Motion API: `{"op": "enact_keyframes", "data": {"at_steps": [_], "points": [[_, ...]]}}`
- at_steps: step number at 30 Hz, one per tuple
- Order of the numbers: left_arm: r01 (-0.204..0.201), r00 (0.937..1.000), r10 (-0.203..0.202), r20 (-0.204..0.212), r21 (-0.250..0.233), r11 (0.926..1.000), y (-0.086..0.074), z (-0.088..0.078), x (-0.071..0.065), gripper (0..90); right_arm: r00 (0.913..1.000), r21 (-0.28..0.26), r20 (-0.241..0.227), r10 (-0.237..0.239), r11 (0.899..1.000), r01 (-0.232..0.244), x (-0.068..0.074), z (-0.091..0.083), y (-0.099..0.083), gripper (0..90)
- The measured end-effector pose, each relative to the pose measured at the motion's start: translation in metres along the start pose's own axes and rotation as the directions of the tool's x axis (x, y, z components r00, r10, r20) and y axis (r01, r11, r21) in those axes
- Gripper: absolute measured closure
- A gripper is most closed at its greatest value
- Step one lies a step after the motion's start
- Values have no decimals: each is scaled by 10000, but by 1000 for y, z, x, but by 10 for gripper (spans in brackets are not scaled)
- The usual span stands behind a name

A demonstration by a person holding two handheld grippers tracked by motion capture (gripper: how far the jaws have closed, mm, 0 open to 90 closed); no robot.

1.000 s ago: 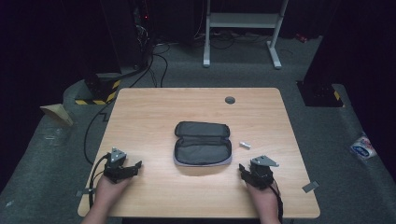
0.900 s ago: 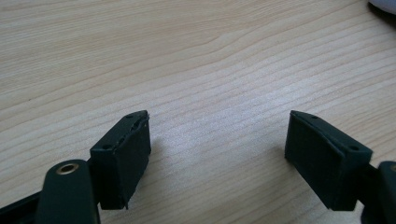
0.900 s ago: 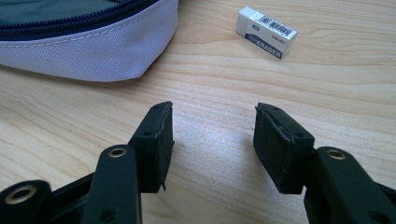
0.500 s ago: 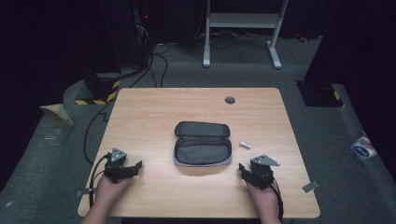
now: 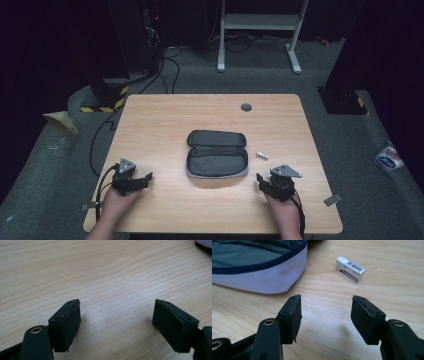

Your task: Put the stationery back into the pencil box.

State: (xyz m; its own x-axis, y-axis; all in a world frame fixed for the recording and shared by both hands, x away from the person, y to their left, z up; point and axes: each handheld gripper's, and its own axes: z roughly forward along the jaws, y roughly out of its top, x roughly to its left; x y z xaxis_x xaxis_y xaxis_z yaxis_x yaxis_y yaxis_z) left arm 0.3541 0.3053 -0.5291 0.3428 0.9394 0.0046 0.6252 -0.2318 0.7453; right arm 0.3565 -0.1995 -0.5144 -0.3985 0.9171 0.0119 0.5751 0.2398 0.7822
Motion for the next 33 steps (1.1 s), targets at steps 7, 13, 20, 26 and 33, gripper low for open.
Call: {"op": "enact_keyframes", "data": {"at_steps": [7, 13, 20, 26, 33], "points": [[4, 10000, -4, -11, 1, 10000, 0, 0, 0, 229, 9999, -338, -116, -34, 9994, 30, -4, -3, 3, 407], [8, 10000, -8, -7, -4, 10000, 0, 0, 0, 231, 9998, -418, 119, -137, 9990, 141, -11, -5, 7, 407], [-7, 10000, 7, 2, -3, 10000, 0, 0, -1, 234, 9996, -360, 169, -230, 9991, 236, -13, -4, 9, 397], [-48, 10000, 48, 5, -11, 10000, 1, 0, 0, 237, 9995, -218, 297, -97, 9997, 104, -14, 0, 11, 352], [-34, 10000, 34, 27, -9, 10000, 0, 0, 0, 238, 9995, -278, 326, -58, 9996, 67, -19, 1, 18, 352]]}}
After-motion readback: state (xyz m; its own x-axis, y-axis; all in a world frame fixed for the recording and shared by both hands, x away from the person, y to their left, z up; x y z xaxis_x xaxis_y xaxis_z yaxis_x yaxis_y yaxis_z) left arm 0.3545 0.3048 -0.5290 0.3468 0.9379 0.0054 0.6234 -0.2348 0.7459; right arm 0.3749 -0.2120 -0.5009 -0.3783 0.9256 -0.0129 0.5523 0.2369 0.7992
